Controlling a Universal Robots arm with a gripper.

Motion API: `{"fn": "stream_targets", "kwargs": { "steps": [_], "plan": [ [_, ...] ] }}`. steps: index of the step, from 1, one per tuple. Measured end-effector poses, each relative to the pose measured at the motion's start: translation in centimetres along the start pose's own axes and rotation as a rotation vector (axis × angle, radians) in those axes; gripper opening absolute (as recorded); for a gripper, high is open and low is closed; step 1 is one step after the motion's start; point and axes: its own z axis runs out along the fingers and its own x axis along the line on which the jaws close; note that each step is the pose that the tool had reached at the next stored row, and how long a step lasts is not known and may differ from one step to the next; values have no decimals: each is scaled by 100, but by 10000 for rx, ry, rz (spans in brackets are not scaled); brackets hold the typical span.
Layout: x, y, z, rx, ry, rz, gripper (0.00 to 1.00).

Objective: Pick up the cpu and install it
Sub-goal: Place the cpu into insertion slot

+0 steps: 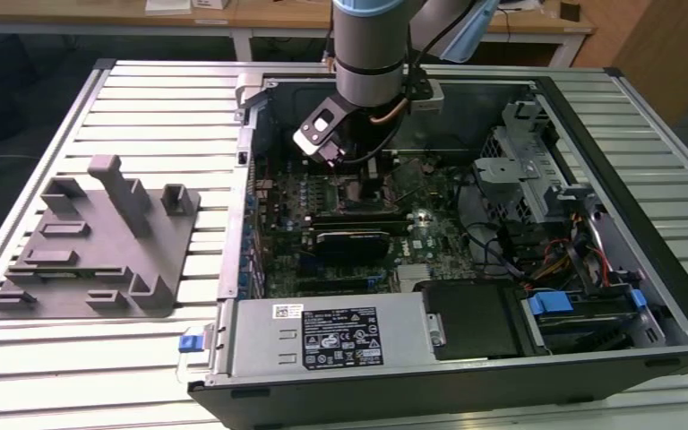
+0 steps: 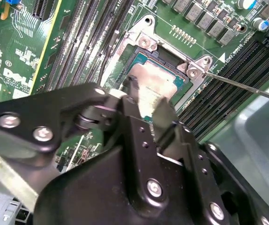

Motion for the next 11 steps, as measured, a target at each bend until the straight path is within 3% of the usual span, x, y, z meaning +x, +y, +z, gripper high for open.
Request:
{"fn": "stream_targets", "kwargs": {
  "steps": [3,6,8,11],
  "plan": [
    [0,0,0,0,0,0,35],
    [0,0,-1,0,0,0,17],
    [0,0,-1,0,0,0,11],
    [0,0,-1,0,0,0,11]
  ]
}}
